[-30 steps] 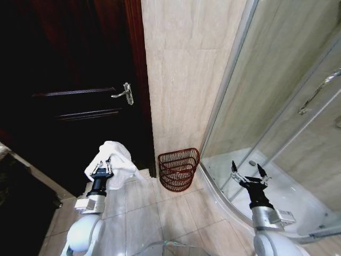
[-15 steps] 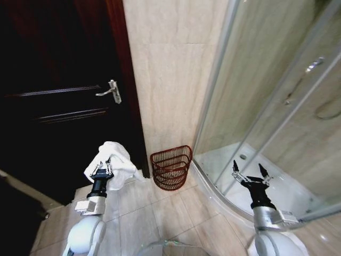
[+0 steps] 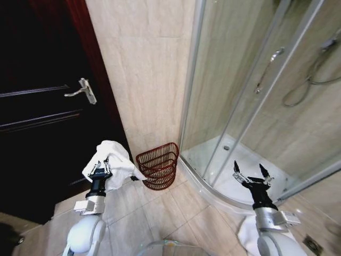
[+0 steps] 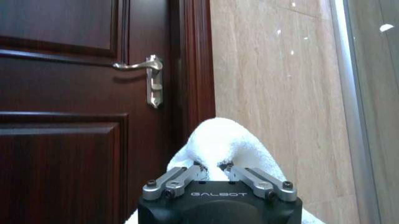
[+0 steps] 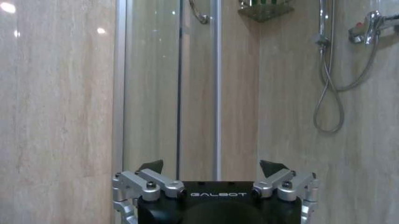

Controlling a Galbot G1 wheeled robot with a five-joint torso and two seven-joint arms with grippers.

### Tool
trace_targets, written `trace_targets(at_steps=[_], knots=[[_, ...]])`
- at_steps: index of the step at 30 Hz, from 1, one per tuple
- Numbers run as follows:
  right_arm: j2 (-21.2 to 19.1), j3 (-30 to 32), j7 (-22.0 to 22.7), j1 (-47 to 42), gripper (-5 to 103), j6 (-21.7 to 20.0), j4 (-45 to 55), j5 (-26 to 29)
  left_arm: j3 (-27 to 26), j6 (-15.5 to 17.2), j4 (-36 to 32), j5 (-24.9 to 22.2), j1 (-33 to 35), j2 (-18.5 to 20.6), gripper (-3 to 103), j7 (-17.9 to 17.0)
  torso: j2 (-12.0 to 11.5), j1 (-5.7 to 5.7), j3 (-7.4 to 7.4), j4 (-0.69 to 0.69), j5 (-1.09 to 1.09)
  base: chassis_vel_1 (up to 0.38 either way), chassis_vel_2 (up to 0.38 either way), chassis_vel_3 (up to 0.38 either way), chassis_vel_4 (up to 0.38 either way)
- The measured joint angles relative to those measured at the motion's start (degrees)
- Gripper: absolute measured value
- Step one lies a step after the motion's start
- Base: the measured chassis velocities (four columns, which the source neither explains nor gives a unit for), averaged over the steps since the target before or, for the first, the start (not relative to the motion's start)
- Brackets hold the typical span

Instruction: Discard the used towel into the hamper.

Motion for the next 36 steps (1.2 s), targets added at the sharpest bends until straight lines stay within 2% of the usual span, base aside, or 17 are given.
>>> trace_targets(at_steps=[20, 36], knots=[[1.59, -0.33, -0.34, 0.54, 100, -0.31, -0.37, -1.40, 0.24, -0.28, 2.36, -1.30, -1.06, 2.04, 9, 0.02, -4.48, -1.86, -2.61, -0.01, 0.00, 0.000, 0.000, 0.000, 0.000], [2.35, -0.97, -0.44, 0.53, 100, -0.34, -0.13, -2.97, 0.27, -2.12, 3.90, -1.80, -0.72, 2.27, 9, 0.00, -8.00, -3.40, -4.58, 0.00, 0.00, 0.000, 0.000, 0.000, 0.000]])
